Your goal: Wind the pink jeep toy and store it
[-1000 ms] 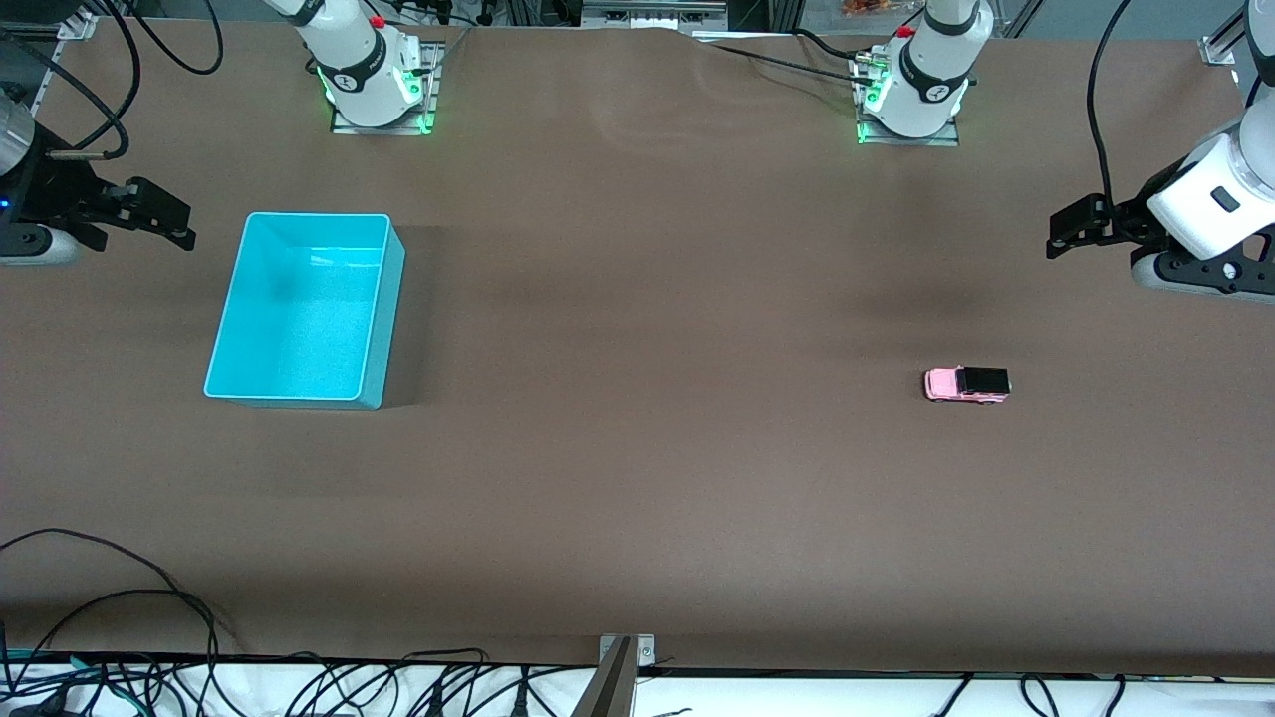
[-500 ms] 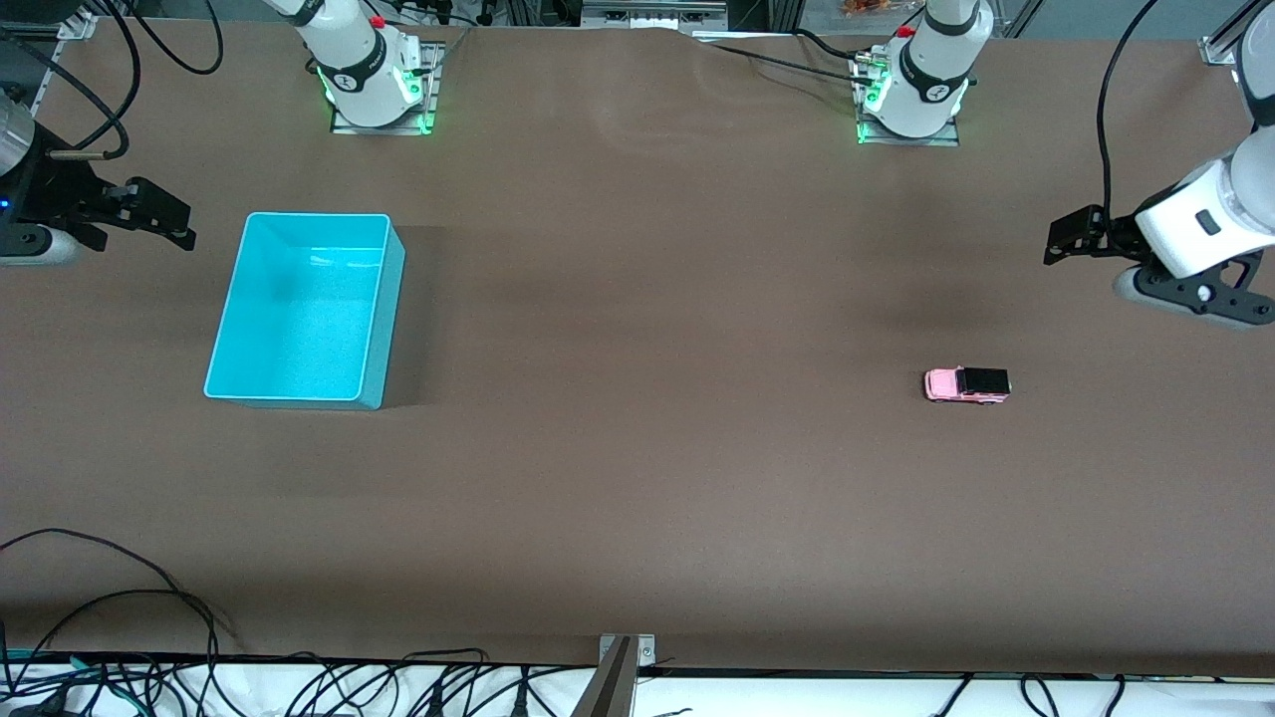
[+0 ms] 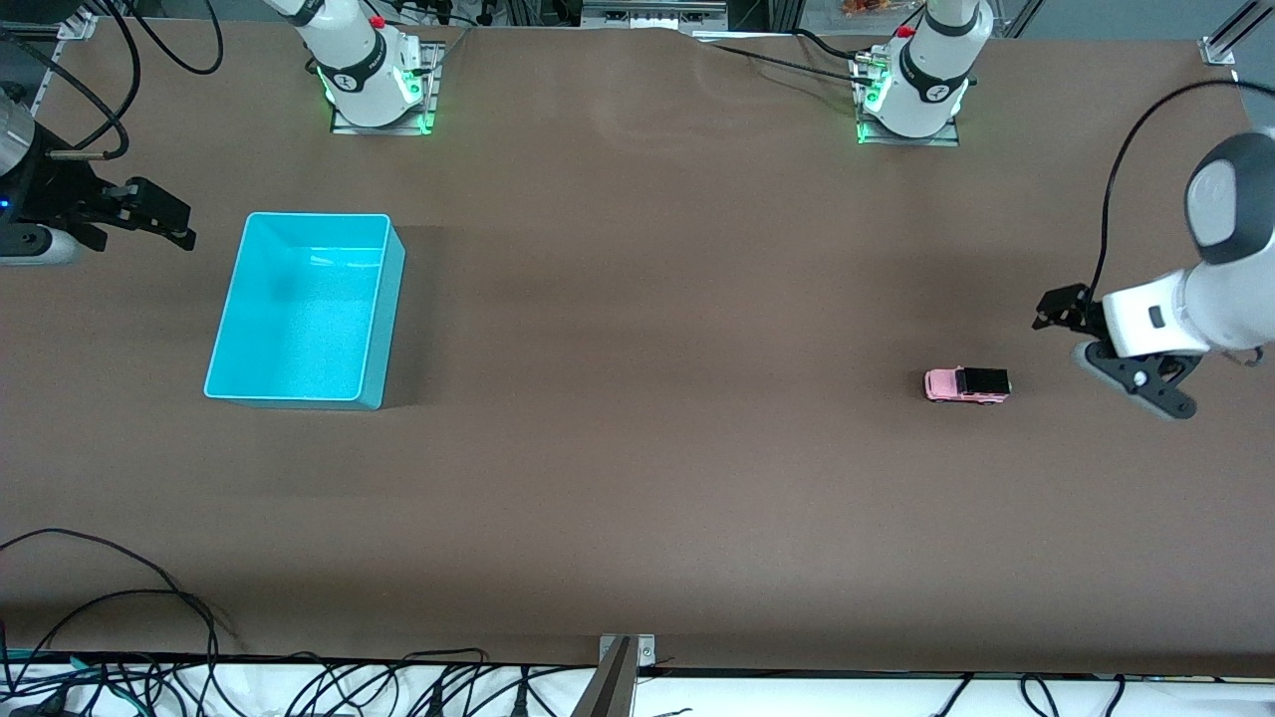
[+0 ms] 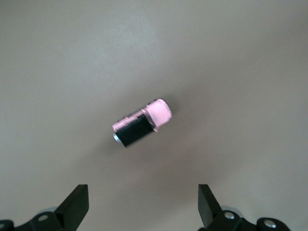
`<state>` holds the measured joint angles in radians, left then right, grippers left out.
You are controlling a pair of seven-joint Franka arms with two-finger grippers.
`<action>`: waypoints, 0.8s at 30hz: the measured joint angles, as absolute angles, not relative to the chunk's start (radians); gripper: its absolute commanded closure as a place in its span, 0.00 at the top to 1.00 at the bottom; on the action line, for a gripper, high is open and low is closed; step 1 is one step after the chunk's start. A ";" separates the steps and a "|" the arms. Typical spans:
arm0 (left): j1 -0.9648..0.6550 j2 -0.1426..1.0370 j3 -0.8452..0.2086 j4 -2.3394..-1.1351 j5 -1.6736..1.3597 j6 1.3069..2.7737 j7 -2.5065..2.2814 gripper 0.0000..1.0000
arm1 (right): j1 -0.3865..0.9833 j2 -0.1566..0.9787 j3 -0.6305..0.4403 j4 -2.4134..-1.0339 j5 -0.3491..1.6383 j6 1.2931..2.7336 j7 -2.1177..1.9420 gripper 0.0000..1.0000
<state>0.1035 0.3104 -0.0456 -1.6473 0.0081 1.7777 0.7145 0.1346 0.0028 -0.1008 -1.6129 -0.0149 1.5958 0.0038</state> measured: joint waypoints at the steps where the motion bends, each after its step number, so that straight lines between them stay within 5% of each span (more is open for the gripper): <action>1: 0.104 0.325 -0.046 -1.650 0.017 1.796 0.750 1.00 | 0.135 0.003 -0.101 -1.613 -0.015 1.596 0.004 1.00; 24: 0.101 0.363 -0.054 -1.947 0.105 2.253 1.260 1.00 | 0.135 0.003 -0.101 -1.613 -0.015 1.596 0.004 1.00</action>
<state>0.1013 0.3632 -0.0543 -1.9466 0.1051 2.2533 1.2600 0.1346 0.0028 -0.1009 -1.6130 -0.0149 1.5958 0.0038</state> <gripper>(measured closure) 0.000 0.000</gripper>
